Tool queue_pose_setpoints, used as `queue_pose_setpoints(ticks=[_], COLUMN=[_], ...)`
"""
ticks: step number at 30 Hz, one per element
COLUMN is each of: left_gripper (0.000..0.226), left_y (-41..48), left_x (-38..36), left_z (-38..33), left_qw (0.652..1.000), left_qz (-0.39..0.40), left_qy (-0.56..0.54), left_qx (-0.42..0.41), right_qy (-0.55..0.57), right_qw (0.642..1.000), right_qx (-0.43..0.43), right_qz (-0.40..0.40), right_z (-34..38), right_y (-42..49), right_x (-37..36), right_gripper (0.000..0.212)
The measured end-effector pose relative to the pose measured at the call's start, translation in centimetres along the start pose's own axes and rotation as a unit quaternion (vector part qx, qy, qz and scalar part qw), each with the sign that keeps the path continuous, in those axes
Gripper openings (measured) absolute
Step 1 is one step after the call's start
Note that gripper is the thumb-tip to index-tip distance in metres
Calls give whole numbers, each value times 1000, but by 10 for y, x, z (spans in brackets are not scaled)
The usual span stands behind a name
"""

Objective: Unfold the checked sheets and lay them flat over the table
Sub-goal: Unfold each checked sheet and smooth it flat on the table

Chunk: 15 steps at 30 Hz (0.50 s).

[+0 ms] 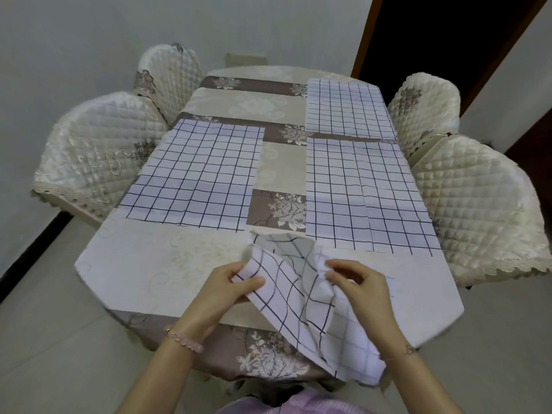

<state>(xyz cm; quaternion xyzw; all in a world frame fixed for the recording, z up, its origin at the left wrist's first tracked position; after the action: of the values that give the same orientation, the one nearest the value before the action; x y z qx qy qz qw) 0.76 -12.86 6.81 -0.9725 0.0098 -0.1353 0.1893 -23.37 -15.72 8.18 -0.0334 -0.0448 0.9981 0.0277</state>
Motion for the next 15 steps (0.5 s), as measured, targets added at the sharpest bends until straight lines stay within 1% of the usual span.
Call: queue_pose_setpoints(ticks=[4,10,12,13,15], left_gripper=[14,12,9,7,6], left_y=[-4,9,19,25,42], left_x=[45,100,115,122,136], left_z=[-9,-17,-22,-24,-30], left_qw=[997,985,979,978,978], left_qz=[-76,-155,-185,-191,-192], left_qy=[2,-61,-71,-73,-65], left_qx=[-31,-41,-40,-41,-46], right_qy=[27,135,162,168,158], right_qw=[998,988,983,982,981], right_qx=[18,-62,-77,-85,-107], right_qz=[-47,-50,-36,-27,-15], right_z=[18,18,21,22,23], right_y=[21,51,64,71,90], right_x=[41,76,80,81,84], right_gripper=[15,17,4,5,17])
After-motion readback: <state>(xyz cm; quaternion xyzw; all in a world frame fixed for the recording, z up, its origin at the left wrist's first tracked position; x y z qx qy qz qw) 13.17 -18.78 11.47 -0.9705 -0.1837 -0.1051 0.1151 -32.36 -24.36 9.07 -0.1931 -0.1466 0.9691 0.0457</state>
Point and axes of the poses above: each hand's wrist, its own y-axis towards the middle knuckle, its own x-axis out of the back of the hand, z = x × y, the point moved 6 cm from there along y, towards the middle knuckle, and after that the axes turned 14 degrees about y, right-handed, at the moved point
